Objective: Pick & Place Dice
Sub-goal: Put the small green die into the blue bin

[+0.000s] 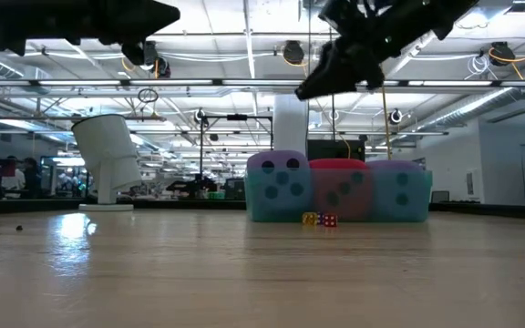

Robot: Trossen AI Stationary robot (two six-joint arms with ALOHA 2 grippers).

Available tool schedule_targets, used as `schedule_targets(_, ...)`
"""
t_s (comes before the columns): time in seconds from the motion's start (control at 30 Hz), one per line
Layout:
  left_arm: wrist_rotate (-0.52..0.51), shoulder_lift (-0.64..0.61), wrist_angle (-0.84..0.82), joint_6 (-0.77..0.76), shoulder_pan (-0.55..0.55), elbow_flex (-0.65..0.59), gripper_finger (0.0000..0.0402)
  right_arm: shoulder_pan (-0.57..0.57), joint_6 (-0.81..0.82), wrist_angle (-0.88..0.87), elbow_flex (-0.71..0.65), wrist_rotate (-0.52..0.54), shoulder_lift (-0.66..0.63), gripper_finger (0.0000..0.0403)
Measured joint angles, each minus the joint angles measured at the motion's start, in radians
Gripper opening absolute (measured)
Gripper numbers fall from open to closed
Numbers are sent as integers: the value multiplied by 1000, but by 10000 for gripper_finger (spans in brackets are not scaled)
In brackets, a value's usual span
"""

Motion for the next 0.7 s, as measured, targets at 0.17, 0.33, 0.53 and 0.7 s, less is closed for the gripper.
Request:
schedule_targets(0.17, -1, 0, -5, 42, 0, 0, 5, -1, -83, -95, 0, 30, 0, 159)
schedule_targets(0.33, -1, 0, -5, 65, 0, 0, 5, 9, -186, -141, 0, 68, 0, 196)
schedule_targets(0.53, -1, 0, -13, 57, 0, 0, 5, 21, -267, -139, 0, 95, 0, 249)
schedule_targets(0.7, -1, 0, -13, 62, 0, 0, 5, 19, -257, -137, 0, 118, 0, 267)
